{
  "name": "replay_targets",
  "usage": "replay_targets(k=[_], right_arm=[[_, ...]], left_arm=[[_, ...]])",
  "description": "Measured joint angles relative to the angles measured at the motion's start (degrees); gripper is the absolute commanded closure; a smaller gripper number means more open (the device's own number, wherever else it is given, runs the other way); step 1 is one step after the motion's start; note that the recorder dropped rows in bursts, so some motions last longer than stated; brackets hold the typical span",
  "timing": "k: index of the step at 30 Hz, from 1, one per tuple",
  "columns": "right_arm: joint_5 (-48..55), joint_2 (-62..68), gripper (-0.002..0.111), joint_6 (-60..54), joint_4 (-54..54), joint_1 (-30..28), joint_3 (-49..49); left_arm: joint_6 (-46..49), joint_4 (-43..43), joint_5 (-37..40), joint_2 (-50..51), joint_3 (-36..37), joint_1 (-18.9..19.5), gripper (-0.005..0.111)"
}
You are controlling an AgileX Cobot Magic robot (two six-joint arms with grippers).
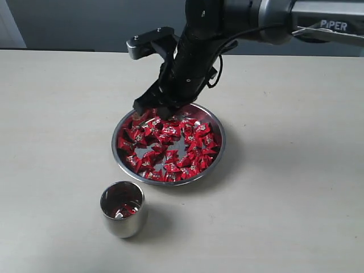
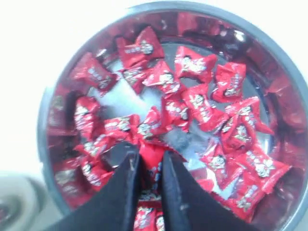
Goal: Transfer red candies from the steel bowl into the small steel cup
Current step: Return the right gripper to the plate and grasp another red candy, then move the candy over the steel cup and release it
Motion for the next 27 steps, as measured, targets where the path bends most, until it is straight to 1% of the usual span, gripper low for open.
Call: replay_targets(k=[2, 6, 12, 16, 17, 18, 21, 23, 27], right_arm=[[2.21, -1.04, 0.109, -2.54, 1.80, 1.19, 0.00], [7.56, -1.73, 0.109, -8.41, 6.48, 5.90, 0.00], [9.51, -1.76, 0.109, -10.94, 8.04, 13.13, 0.00], [11.34, -1.76, 0.109, -11.14, 8.04, 14.08, 0.00], [12.00, -1.76, 0.101, -11.14, 8.04, 14.08, 0.00], [13.27, -1.76, 0.091, -11.67, 7.94, 14.08, 0.00], [14.19, -1.76, 0.074, -12.34, 7.94, 14.08, 0.00], [14.19, -1.76, 0.069, -12.45, 7.94, 14.08, 0.00], [14.19, -1.76, 0.069, -12.45, 7.94, 14.08, 0.00]], left_arm=[[0.00, 0.00, 0.00, 0.00, 0.00, 0.00, 0.106], [0.00, 0.00, 0.00, 0.00, 0.00, 0.00, 0.106], [0.00, 0.00, 0.00, 0.00, 0.00, 0.00, 0.106], [0.00, 0.00, 0.00, 0.00, 0.00, 0.00, 0.106], [0.00, 0.00, 0.00, 0.00, 0.00, 0.00, 0.106], [0.00, 0.00, 0.00, 0.00, 0.00, 0.00, 0.106], [0.00, 0.00, 0.00, 0.00, 0.00, 0.00, 0.106], [0.00, 0.00, 0.00, 0.00, 0.00, 0.00, 0.106], [0.00, 0.00, 0.00, 0.00, 0.00, 0.00, 0.106]])
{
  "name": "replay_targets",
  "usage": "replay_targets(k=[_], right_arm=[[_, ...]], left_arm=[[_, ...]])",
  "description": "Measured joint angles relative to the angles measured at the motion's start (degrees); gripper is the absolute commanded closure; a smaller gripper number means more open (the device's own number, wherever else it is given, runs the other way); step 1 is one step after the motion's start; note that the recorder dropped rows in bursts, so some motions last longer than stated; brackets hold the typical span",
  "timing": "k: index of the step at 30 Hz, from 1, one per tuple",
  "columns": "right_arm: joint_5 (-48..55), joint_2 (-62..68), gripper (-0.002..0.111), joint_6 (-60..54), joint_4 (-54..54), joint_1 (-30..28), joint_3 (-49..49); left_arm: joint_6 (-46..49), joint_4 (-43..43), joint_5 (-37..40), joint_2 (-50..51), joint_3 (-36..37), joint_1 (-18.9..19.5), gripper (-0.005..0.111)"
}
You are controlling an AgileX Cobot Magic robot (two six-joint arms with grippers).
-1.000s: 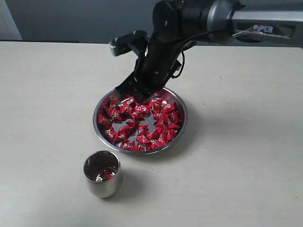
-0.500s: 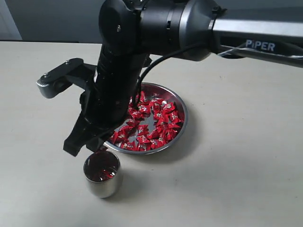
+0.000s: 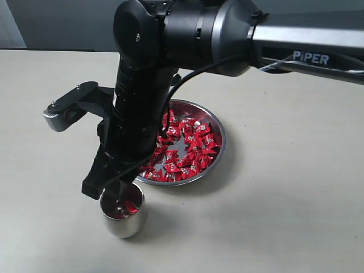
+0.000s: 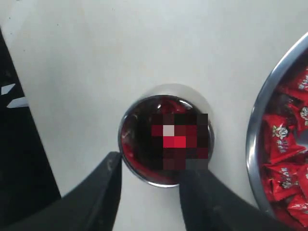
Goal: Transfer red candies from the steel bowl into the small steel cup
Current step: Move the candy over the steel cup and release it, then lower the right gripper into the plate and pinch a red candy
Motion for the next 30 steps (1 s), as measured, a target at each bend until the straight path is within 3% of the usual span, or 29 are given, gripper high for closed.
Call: replay_targets(k=[5, 15, 21, 30], right_arm=[[0.00, 0.00, 0.069, -0.18, -2.15, 0.00, 0.00], [-7.06, 1.92, 0.069, 13.09, -25.51, -0.03, 0.00], [-9.66, 6.23, 0.069, 15.70, -27.03, -1.11, 0.00], [-14.40, 8.53, 0.069, 19.14, -20.53, -9.42, 0.00]], left_arm=[[0.00, 0.00, 0.00, 0.00, 0.00, 0.00, 0.106], [0.00, 0.00, 0.00, 0.00, 0.00, 0.00, 0.106], [0.00, 0.00, 0.00, 0.00, 0.00, 0.00, 0.106], [0.00, 0.00, 0.00, 0.00, 0.00, 0.00, 0.106]])
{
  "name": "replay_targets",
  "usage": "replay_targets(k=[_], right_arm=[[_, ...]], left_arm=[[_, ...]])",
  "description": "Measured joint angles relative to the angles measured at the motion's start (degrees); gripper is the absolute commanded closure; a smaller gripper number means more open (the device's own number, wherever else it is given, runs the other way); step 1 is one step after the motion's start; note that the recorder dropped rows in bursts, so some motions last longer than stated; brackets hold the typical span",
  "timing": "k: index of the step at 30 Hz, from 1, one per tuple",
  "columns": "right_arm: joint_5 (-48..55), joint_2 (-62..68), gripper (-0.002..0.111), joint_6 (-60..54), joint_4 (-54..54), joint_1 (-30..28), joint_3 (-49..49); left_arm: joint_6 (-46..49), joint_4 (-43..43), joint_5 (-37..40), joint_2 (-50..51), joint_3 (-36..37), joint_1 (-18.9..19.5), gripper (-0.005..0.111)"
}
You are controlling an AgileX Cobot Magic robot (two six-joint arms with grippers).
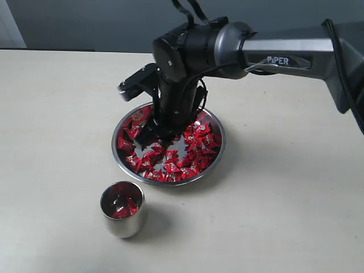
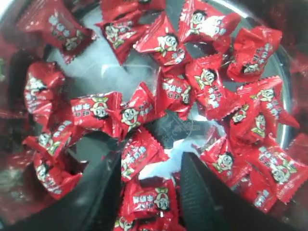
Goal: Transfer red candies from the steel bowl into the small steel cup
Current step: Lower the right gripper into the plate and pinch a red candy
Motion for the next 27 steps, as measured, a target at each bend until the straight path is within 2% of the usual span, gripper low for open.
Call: replay_targets(k=[9, 20, 22, 23, 24, 27], right_arm=[[-1.09, 2.69, 0.069, -4.95, 10.44, -2.42, 0.00], [-0.15, 5.45, 0.070, -6.07, 9.95, -2.41, 0.00], [-0.15, 5.89, 0.086, -6.19, 9.35, -2.41, 0.00], [-0.15, 5.89, 0.102, -6.19, 9.05, -2.41, 0.00], [-0.15, 5.89, 0.109, -6.19, 8.93, -2.41, 0.00], [-0.15, 5.75, 0.109, -6.31, 8.55, -2.41, 0.00]], left_arm=[[0.00, 0.00, 0.00, 0.00, 0.00, 0.00, 0.106], [0.00, 0.00, 0.00, 0.00, 0.00, 0.00, 0.106], [0.00, 0.00, 0.00, 0.00, 0.00, 0.00, 0.106], [0.00, 0.00, 0.00, 0.00, 0.00, 0.00, 0.106], [0.00, 0.00, 0.00, 0.00, 0.00, 0.00, 0.106], [0.00, 0.00, 0.00, 0.00, 0.00, 0.00, 0.106]])
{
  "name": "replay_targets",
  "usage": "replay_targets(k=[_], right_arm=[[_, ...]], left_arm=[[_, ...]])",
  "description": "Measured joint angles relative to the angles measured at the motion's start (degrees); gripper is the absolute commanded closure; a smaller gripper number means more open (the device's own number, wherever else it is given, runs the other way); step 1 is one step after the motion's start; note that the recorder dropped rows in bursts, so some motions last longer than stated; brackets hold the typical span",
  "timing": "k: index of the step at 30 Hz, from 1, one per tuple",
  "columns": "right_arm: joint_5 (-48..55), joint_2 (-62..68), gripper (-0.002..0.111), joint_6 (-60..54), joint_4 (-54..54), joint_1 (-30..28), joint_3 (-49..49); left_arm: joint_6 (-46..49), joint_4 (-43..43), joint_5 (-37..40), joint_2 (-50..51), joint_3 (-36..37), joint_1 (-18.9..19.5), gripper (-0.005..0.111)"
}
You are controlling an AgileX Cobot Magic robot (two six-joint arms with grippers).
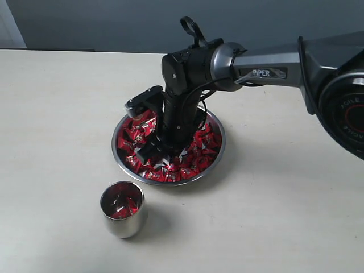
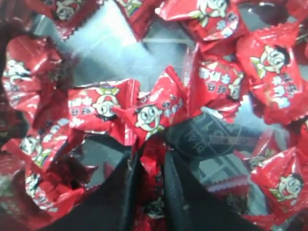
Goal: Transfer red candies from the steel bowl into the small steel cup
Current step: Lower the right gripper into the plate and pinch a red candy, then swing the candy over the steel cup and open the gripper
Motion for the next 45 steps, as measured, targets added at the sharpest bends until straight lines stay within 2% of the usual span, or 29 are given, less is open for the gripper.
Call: replay_targets(k=[8, 14, 18, 27, 30, 33, 35, 45], right_arm=[[0.67, -9.15, 0.109, -0.16, 3.40, 0.00, 0.00], [6.58, -13.34, 0.109, -8.20, 13.21, 0.82, 0.00], [9.88, -13.84, 0.109, -12.13, 16.52, 4.26, 0.00], [11.43, -13.84, 0.108, -13.64, 15.63, 11.17, 0.00], [12.13, -13.84, 0.098, -13.64, 14.93, 11.42, 0.00], [12.84, -13.84, 0.075, -13.64, 14.01, 11.42, 0.00], [13.11, -13.84, 0.064, -13.64, 13.77, 11.42, 0.00], [13.24, -13.84, 0.064, -13.49, 11.40, 11.42, 0.00]], left_arm=[[0.00, 0.00, 0.00, 0.00, 0.00, 0.00, 0.106], [0.00, 0.00, 0.00, 0.00, 0.00, 0.00, 0.106], [0.00, 0.00, 0.00, 0.00, 0.00, 0.00, 0.106], [0.00, 0.00, 0.00, 0.00, 0.00, 0.00, 0.106], [0.00, 0.00, 0.00, 0.00, 0.00, 0.00, 0.106], [0.00, 0.00, 0.00, 0.00, 0.00, 0.00, 0.106], [0.00, 0.00, 0.00, 0.00, 0.00, 0.00, 0.106], [0.00, 0.00, 0.00, 0.00, 0.00, 0.00, 0.106]])
